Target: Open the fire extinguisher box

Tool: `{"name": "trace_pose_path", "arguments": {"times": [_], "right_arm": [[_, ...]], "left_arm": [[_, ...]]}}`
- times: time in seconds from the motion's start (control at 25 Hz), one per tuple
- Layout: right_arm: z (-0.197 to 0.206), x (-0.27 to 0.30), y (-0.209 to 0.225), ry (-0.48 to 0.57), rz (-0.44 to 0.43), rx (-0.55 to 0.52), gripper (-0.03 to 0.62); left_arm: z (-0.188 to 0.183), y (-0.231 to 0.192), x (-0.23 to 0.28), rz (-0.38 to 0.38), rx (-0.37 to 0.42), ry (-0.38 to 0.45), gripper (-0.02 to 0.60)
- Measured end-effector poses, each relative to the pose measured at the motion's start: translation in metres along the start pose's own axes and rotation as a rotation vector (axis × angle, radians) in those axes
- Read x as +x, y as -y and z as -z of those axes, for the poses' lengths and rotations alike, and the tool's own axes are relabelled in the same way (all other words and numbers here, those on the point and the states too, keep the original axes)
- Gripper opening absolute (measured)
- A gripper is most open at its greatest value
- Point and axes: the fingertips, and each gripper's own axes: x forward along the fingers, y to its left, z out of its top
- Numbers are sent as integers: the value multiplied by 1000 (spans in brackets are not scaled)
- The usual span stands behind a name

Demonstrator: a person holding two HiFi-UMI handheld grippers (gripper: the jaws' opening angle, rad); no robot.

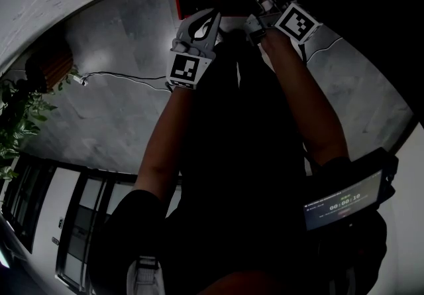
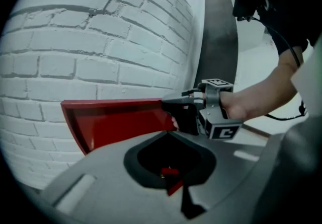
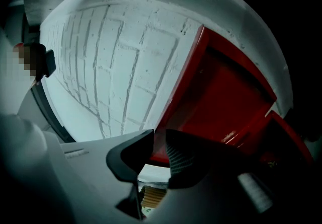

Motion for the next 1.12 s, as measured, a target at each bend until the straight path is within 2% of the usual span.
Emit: {"name": "trace_pose_path", "arguments": {"times": [0.12,0.28,0.36,0.44,0.56,0.68,0.8,0.96,1.12], "right_arm": [[-6,8,3,22,16,-13,103],[-13,0,4,25,22,-35,99],[-15,-6,-2,20,13,-54,68],[-13,-15,-11,-8,19,-121,52],[-6,-27,-35,-81,32,-309,52],[-8,-45,-86,-141,-21,-518,23],[-13,-68,-154,-177,-88,-708,14],[1,-79,-219,-213,-190,-827,14],[-12,-100,-287,-231,-255,-878,14]], "left_arm": [[1,-6,-8,1,-1,0,3],[-3,-5,-7,0,4,8,3],[-9,-5,-8,-1,5,19,3],[-20,-3,-14,-2,-2,40,3],[-41,3,-28,10,-23,74,3],[-81,27,-45,62,-55,82,3],[-130,59,-71,115,-48,119,3],[-157,72,-100,152,-10,127,3],[-213,90,-126,173,-3,153,3]]}}
